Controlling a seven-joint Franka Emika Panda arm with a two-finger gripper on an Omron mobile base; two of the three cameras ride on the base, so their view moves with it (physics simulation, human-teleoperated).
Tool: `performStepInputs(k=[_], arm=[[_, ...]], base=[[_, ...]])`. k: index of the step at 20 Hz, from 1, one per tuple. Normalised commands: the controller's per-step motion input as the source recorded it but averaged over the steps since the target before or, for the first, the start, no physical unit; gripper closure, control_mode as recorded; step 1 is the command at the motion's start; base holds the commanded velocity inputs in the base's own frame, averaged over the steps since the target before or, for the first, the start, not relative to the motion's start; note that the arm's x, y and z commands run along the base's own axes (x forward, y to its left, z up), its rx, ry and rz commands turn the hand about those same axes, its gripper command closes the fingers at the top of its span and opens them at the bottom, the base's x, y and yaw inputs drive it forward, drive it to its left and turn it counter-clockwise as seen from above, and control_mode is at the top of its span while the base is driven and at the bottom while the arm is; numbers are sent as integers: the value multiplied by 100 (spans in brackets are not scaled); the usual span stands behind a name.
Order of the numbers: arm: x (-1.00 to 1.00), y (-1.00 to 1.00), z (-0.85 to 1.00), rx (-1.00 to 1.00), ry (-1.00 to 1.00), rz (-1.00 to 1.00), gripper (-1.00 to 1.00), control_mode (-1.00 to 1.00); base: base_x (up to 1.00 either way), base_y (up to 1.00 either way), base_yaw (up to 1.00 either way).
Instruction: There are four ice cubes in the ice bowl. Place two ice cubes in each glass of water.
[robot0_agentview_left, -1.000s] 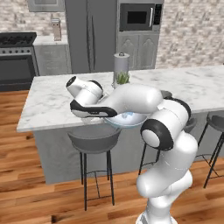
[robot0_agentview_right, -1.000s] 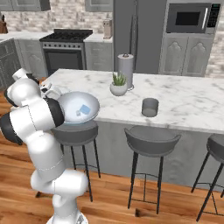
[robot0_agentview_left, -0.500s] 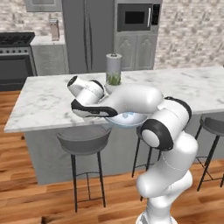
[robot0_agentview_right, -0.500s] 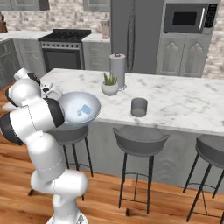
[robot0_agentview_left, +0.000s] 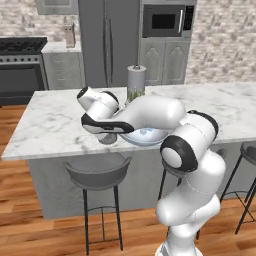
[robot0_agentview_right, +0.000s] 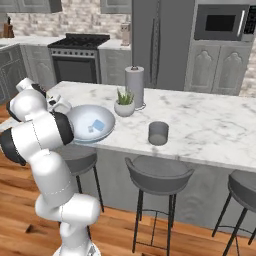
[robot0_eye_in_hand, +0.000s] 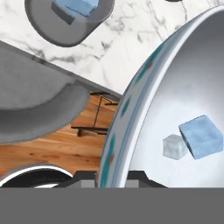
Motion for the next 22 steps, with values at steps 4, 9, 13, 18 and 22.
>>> performStepInputs(k=[4, 9, 13, 18, 22], arm=[[0, 0, 0, 0, 0, 0, 100, 100], [0, 0, 0, 0, 0, 0, 100, 100], [0, 0, 0, 0, 0, 0, 100, 100], [0, 0, 0, 0, 0, 0, 100, 100], [0, 0, 0, 0, 0, 0, 100, 100]], base=[[29, -39, 15], [48, -25, 15], [38, -45, 7], [41, -44, 4], [40, -33, 5]])
